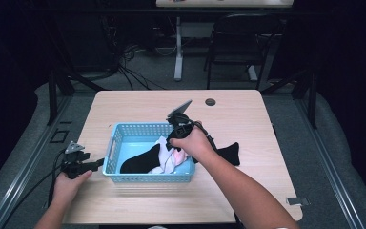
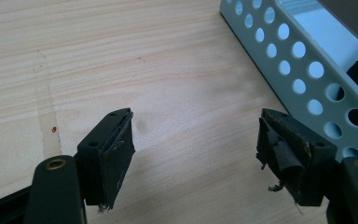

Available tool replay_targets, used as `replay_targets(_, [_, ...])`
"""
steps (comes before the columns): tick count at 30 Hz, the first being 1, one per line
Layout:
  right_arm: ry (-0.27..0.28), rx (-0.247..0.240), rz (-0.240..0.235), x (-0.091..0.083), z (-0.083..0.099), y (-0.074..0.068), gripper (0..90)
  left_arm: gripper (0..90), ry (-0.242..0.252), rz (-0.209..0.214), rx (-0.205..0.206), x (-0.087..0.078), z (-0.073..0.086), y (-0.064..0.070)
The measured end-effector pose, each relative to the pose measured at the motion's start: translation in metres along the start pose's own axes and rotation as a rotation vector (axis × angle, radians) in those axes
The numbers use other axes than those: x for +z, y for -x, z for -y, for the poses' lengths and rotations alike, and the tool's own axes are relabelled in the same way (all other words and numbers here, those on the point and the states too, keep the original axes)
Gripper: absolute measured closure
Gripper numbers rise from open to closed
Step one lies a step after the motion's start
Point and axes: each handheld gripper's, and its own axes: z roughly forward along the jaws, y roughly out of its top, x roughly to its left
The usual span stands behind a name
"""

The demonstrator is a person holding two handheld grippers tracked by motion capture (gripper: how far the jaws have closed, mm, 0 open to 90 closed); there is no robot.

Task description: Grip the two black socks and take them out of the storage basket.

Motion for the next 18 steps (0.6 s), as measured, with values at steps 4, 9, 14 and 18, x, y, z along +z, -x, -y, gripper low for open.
replay_targets(4, [-0.032,-0.021,0.003,0.016,-0.002,-0.008,70.0,27.0,0.0,0.0,-0.001,0.0,0.0,0.0])
replay_targets(9, [-0.026,0.004,-0.027,0.038,-0.005,-0.018,68.0,27.1,0.002,0.001,0.0,0.0,0.0,0.0])
replay_targets(14, [-0.062,0.019,-0.033,0.056,-0.009,-0.018,65.8,27.1,0.004,0.0,-0.002,0.0,0.0,0.0])
replay_targets(18, [-0.081,0.046,-0.036,0.064,-0.013,-0.016,63.1,27.1,0.003,0.001,-0.002,0.0,0.0,0.0])
